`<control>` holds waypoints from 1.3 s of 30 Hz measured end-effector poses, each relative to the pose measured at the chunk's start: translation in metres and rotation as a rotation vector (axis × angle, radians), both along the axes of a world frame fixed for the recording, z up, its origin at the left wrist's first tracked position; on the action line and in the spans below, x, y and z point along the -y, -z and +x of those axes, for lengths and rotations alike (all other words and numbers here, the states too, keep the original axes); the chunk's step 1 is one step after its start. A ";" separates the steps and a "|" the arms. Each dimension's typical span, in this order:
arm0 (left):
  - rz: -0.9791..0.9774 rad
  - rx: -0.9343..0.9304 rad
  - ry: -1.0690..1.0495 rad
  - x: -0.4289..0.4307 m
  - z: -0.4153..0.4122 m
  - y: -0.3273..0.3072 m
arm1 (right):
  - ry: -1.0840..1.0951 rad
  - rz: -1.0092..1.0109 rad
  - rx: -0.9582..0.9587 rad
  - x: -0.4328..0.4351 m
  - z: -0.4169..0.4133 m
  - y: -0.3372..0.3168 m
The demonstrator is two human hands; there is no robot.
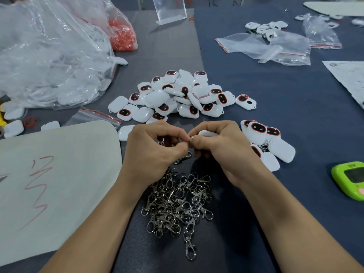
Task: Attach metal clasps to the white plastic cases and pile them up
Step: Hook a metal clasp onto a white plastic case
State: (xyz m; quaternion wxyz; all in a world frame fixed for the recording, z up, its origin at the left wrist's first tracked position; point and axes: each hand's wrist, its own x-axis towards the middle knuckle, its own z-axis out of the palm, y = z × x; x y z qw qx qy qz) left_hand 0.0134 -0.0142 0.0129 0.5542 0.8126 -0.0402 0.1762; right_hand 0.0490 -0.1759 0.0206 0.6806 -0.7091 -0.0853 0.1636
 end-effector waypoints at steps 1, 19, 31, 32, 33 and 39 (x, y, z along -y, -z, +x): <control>0.014 -0.001 -0.002 0.000 0.000 0.000 | -0.011 -0.011 0.014 0.000 0.000 0.000; 0.156 0.063 -0.060 0.000 -0.007 -0.003 | 0.032 -0.235 0.252 0.004 0.001 0.003; -0.242 -0.141 0.095 -0.004 -0.002 -0.002 | -0.027 0.081 0.022 0.004 0.000 -0.004; -0.237 -0.146 0.105 -0.005 -0.002 -0.002 | -0.038 0.073 0.009 0.003 -0.001 -0.004; -0.228 -0.151 0.114 -0.005 -0.002 -0.003 | -0.049 0.061 0.002 0.003 -0.001 -0.005; -0.178 -0.172 0.163 -0.007 -0.003 -0.005 | -0.107 0.004 0.001 0.007 0.000 -0.006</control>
